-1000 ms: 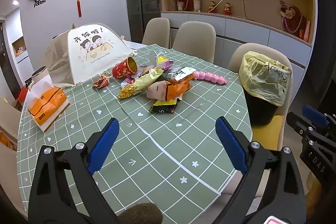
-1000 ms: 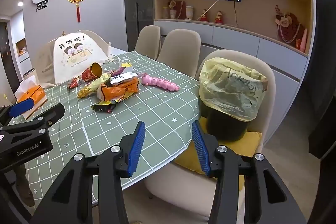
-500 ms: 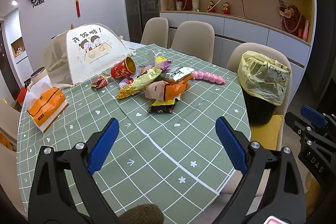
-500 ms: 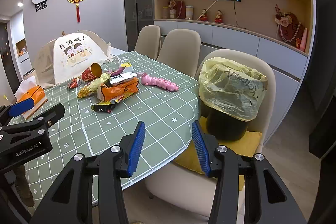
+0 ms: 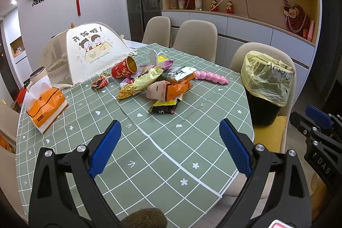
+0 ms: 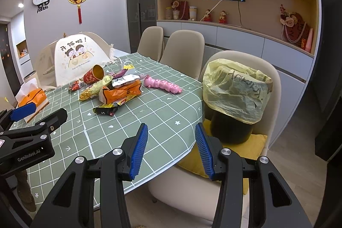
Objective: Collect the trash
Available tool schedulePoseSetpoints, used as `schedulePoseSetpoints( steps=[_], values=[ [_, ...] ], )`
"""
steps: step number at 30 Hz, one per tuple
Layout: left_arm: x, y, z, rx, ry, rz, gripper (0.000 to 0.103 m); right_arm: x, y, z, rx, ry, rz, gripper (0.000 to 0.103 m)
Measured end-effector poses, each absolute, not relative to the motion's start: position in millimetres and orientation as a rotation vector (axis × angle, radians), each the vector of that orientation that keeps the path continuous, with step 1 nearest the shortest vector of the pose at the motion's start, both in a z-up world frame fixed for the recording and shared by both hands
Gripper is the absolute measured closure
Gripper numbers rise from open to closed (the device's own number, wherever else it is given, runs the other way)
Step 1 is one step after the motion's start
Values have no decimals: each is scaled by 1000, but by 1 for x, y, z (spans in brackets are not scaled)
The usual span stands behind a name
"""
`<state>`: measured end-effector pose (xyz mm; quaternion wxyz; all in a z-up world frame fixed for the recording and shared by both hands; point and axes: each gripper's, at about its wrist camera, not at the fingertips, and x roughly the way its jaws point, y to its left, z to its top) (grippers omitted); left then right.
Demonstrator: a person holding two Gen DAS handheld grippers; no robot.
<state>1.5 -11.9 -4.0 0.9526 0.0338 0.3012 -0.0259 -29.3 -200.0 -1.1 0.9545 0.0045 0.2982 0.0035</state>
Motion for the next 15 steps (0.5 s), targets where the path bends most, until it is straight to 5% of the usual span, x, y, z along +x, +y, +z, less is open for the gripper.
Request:
schedulePoseSetpoints(
  steps=[15],
  values=[
    [3,-14,-2,64,615,-74,14,-33,-202,5,8,600,-15,59]
  ],
)
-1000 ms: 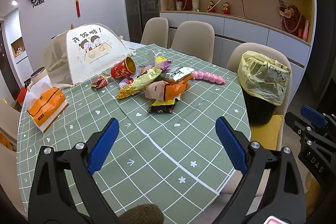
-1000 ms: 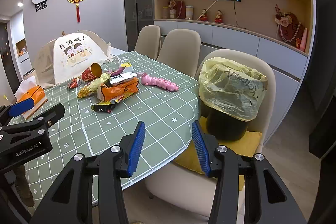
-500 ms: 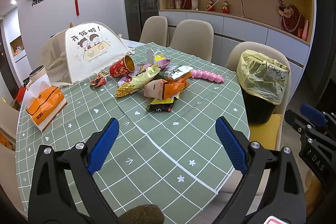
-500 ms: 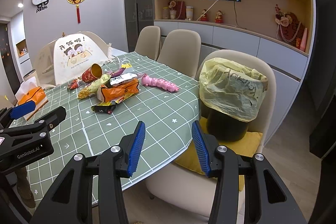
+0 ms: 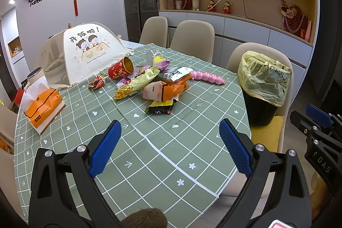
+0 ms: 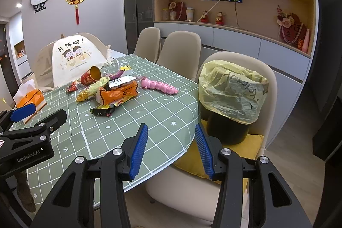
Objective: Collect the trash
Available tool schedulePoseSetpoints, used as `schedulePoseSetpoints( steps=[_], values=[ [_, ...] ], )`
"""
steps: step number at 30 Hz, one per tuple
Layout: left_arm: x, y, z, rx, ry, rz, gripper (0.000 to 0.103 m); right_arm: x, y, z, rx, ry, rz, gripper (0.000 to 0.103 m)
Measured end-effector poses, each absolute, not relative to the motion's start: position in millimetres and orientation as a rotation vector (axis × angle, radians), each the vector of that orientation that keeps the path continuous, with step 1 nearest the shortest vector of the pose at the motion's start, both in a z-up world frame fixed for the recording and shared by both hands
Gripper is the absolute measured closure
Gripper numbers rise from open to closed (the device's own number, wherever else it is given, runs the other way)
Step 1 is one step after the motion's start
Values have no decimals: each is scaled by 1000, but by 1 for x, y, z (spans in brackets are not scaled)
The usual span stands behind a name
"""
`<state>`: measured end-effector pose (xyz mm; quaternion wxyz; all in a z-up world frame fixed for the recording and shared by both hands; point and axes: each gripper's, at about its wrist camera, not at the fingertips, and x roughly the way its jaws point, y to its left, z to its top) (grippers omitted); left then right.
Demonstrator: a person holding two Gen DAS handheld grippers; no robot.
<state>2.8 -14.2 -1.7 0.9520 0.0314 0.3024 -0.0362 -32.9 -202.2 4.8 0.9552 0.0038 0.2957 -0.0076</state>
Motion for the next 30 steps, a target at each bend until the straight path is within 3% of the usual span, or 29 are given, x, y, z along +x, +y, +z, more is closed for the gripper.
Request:
schedulePoseSetpoints(
  steps=[30],
  values=[
    [8,-7,0,50,610,-82,14,-33,-207,6,15,602,-25,59]
  ],
)
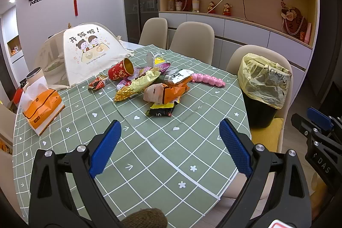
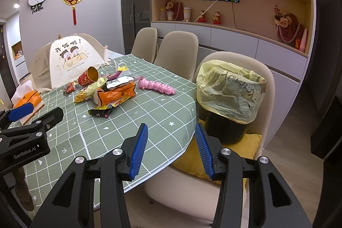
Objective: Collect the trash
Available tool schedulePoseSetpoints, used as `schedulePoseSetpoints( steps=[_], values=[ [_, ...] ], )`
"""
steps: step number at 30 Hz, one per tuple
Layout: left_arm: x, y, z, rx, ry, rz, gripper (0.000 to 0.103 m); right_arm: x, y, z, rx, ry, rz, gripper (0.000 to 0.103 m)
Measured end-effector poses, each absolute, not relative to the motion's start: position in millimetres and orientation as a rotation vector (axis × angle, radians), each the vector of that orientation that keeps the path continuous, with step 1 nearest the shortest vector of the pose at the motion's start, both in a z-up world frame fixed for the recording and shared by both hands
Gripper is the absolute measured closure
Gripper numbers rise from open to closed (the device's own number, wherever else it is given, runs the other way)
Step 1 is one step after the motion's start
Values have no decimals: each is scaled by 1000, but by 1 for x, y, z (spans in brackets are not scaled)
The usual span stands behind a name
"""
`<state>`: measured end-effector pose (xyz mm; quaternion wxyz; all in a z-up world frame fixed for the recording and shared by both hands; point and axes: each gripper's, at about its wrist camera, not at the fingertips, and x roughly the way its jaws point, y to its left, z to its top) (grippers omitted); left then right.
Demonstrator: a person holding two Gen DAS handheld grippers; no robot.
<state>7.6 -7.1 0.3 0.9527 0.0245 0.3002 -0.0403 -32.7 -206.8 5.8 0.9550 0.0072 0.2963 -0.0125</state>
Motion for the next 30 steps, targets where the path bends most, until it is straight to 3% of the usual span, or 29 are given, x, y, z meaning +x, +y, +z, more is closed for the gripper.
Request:
schedulePoseSetpoints(
  steps=[16,27,30],
  values=[
    [49,16,-14,60,632,-98,14,6,-202,-2,6,637,-93,59],
    [185,121,-39,90,638,-113,14,72,-167,-28,-43,735,-78,59],
    [239,165,-49,69,688,-127,10,89,-153,-38,-49,766,-59,59]
  ],
)
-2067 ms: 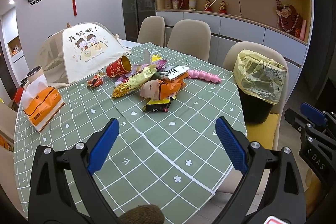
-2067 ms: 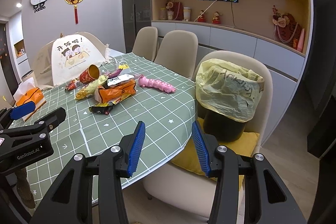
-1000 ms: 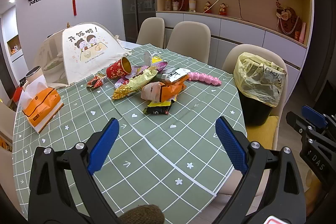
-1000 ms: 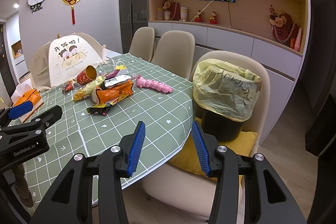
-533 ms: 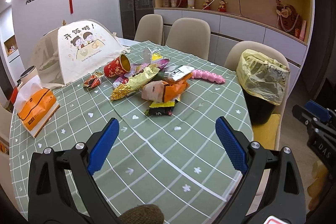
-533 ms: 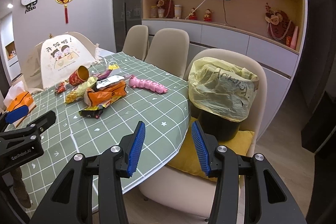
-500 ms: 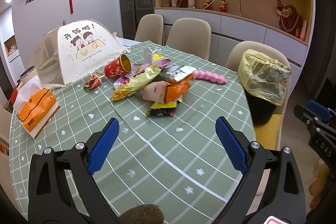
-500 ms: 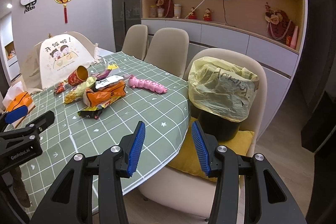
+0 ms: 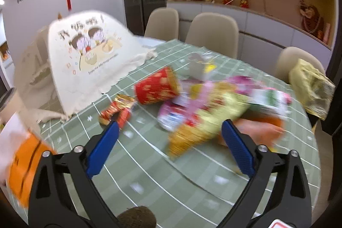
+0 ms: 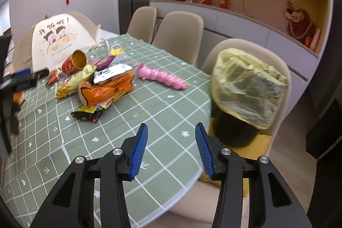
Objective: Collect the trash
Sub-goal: 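Grasp the red-gold snack wrapper with the left gripper while the right tool approaches the red cup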
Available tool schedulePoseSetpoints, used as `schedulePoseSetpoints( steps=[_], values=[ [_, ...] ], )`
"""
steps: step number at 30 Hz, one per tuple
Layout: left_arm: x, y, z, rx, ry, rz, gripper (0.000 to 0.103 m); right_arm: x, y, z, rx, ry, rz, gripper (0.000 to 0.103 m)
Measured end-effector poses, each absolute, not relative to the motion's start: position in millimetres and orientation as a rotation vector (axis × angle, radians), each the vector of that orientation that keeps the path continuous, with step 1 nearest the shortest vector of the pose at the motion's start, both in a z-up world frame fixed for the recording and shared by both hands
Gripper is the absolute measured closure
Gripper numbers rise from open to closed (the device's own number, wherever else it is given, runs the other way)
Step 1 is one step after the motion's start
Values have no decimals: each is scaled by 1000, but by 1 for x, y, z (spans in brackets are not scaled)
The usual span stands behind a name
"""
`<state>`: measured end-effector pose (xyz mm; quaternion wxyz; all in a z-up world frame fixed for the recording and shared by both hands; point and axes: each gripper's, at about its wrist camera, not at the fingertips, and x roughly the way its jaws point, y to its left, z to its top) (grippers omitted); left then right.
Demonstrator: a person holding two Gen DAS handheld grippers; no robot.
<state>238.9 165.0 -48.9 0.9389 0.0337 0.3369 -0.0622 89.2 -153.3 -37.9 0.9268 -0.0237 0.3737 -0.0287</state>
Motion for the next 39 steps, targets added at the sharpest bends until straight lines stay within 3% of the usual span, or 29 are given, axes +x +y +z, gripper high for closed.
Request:
schedulePoseSetpoints(
  steps=[6,11,16,22,24,30,39],
  values=[
    [325,240,-81,-26,864,-138,12,116,-124,-57,-72,823,-33,59],
    [356,259,-102,-12,918,-137,29,129,-112,-67,-86,855,-37,59],
    [373,262,-119,-39,967,-170,37,139,-110,-75,-87,893,-45,59],
    [366,256,-109,-92,967,-198,59,154,-98,-68,-92,893,-18,59],
    [358,254,-102,-125,968,-212,84,162,-91,-63,-91,882,0,59],
    [330,247,-85,-199,949,-253,91,200,-58,-37,-120,823,99,59],
    [290,244,-81,-266,944,-237,90,289,-21,-23,-45,822,231,59]
  ],
)
